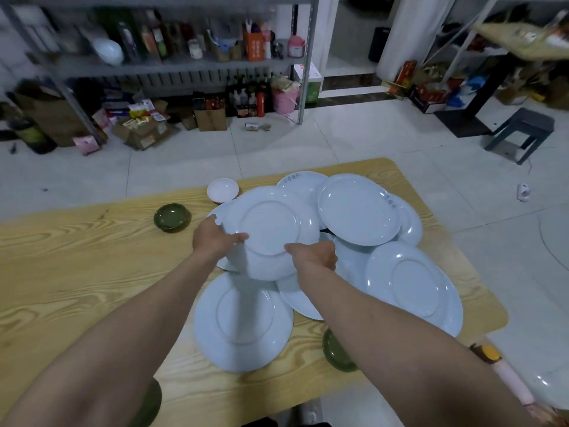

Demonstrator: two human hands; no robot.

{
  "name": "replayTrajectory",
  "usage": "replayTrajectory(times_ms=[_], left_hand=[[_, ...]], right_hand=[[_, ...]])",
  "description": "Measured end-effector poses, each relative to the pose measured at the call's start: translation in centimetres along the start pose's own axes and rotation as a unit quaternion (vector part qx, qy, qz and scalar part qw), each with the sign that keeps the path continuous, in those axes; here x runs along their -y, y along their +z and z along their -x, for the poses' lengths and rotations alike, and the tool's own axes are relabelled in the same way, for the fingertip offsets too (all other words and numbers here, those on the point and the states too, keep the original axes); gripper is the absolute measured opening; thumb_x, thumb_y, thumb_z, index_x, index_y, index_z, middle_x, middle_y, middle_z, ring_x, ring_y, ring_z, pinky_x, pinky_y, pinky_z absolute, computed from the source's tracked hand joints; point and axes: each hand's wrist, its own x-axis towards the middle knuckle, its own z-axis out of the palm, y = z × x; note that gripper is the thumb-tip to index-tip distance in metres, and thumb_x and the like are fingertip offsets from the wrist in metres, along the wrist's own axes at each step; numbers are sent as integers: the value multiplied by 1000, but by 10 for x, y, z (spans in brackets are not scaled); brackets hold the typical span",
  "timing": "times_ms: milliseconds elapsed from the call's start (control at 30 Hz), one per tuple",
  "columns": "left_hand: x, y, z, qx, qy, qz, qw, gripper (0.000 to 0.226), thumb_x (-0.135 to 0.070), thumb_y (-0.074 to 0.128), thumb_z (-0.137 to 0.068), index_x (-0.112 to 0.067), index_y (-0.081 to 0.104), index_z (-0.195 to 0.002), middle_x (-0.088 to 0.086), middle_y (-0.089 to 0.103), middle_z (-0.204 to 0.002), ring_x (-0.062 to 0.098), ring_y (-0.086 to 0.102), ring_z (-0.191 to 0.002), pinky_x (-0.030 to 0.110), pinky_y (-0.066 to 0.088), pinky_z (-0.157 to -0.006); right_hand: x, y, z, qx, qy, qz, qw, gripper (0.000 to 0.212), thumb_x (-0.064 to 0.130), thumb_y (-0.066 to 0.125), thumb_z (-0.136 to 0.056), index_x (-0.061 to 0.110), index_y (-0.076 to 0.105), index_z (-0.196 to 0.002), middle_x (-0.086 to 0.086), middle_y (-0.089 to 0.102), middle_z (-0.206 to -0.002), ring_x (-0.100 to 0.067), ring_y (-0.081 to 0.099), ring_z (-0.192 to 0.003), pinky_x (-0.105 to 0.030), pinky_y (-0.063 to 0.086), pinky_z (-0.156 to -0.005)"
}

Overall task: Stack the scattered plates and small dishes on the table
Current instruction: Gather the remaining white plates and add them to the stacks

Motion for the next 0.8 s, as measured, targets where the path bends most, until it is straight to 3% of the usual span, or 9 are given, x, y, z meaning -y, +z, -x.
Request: replayTrajectory(times_ms=[100,167,233,400,467,567,667,800], left_hand=[[-18,-15,13,-14,43,15,999,67,-24,93,-61,-14,61,-119,2,63,-105,27,59,-98,38,49,-80],[-29,-24,19,-26,75,43,996,67,-20,94,-57,-19,64,-116,3,65,-105,29,62,-97,44,54,-83],[-39,-31,23,-40,104,80,990,70,-11,93,-59,-21,61,-120,2,63,-106,26,61,-94,42,55,-80],[-53,-32,33,-67,132,152,977,45,0,67,-88,-28,52,-120,-2,60,-120,21,61,-98,40,54,-77],[-55,-30,37,-56,106,195,974,29,-10,47,-100,-35,52,-114,-2,60,-127,23,63,-101,47,53,-83],[-59,-27,45,-1,57,301,952,24,-31,31,-104,-30,54,-111,-6,56,-130,25,66,-91,46,54,-80],[-58,-20,49,51,39,343,937,37,-48,32,-104,-24,46,-128,-10,47,-131,30,68,-83,38,55,-67],[-56,-7,51,105,-5,398,911,40,-36,45,-102,-15,44,-137,0,48,-133,34,67,-85,34,54,-58]], right_hand=[[9,-4,6,-1,-51,-23,998,85,21,88,-68,21,44,-140,-4,57,-134,-28,55,-122,-35,44,-95],[15,-7,10,8,-84,-41,996,96,21,87,-69,26,35,-150,-1,50,-143,-27,47,-131,-35,40,-104],[19,-8,14,12,-113,-75,991,96,24,86,-69,29,36,-151,2,52,-143,-25,46,-132,-34,40,-107],[29,-13,22,69,-139,-241,958,76,56,81,-66,28,58,-133,10,65,-123,-13,61,-110,-36,48,-103],[34,-20,19,109,-123,-342,925,64,60,72,-78,21,62,-129,9,64,-122,-10,62,-106,-37,48,-106],[37,-33,12,150,-100,-398,900,67,61,59,-88,10,57,-132,4,58,-129,-17,57,-121,-39,48,-106],[39,-46,4,154,-91,-388,904,47,53,63,-90,12,60,-112,-2,61,-122,-21,60,-115,-39,52,-99],[36,-59,-7,111,-82,-398,907,18,22,73,-87,8,62,-85,-8,63,-102,-22,63,-98,-34,58,-81]])
